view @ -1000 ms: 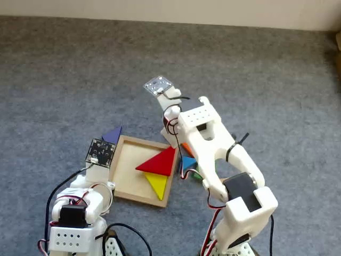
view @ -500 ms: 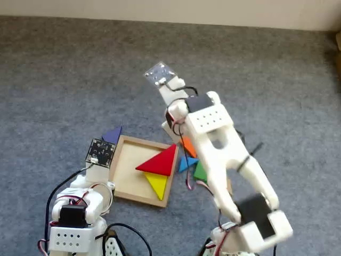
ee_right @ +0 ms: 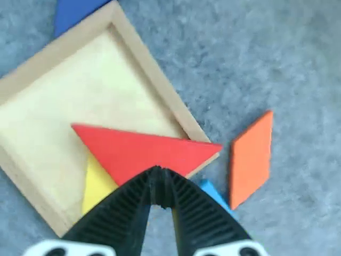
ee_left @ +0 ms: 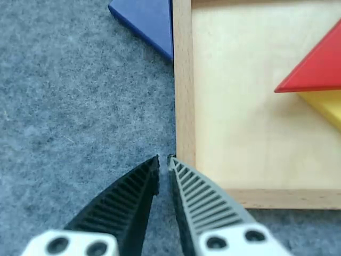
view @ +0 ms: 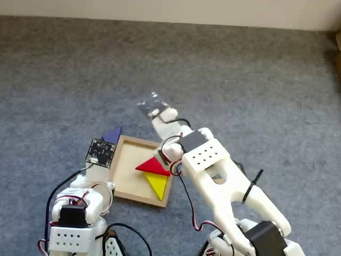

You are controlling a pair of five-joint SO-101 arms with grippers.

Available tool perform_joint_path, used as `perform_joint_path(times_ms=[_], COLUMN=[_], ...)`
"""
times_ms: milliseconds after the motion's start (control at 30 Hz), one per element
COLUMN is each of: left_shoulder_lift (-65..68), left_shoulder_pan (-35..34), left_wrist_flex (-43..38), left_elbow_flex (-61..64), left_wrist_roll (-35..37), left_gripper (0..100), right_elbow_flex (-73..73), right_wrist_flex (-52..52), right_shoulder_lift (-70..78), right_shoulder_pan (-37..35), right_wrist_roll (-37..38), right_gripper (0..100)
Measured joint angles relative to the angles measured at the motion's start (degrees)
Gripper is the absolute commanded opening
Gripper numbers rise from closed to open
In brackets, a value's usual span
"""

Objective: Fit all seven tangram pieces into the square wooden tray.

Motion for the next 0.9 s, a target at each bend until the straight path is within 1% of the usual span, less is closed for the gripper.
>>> perform_joint_path(times_ms=[67, 100, 133, 300, 433, 533, 733, 900], left_shoulder_lift=[0.0, 0.0, 0.0, 0.0, 0.0, 0.0, 0.0, 0.0], left_shoulder_pan=[0.0, 0.0, 0.0, 0.0, 0.0, 0.0, 0.0, 0.0], left_wrist_flex=[0.0, 0.0, 0.0, 0.0, 0.0, 0.0, 0.0, 0.0], left_elbow_flex=[0.0, 0.0, 0.0, 0.0, 0.0, 0.0, 0.0, 0.0], left_wrist_roll=[0.0, 0.0, 0.0, 0.0, 0.0, 0.0, 0.0, 0.0], left_gripper=[5, 5, 5, 5, 5, 5, 5, 5], right_elbow_flex=[0.0, 0.0, 0.0, -0.1, -0.1, -3.0, -7.1, -7.8], right_wrist_flex=[-0.2, -0.2, -0.2, -0.2, -0.2, -0.2, -0.5, -3.2], right_shoulder_lift=[0.0, 0.0, 0.0, 1.1, 8.6, 13.7, 17.8, 18.6], right_shoulder_pan=[0.0, 0.0, -0.3, -3.7, -6.0, -6.9, -7.4, -7.4], right_wrist_roll=[-9.4, -12.9, -14.5, -16.8, -19.1, -20.3, -20.7, -27.0], right_gripper=[1.0, 1.0, 1.0, 1.0, 1.0, 1.0, 1.0, 1.0])
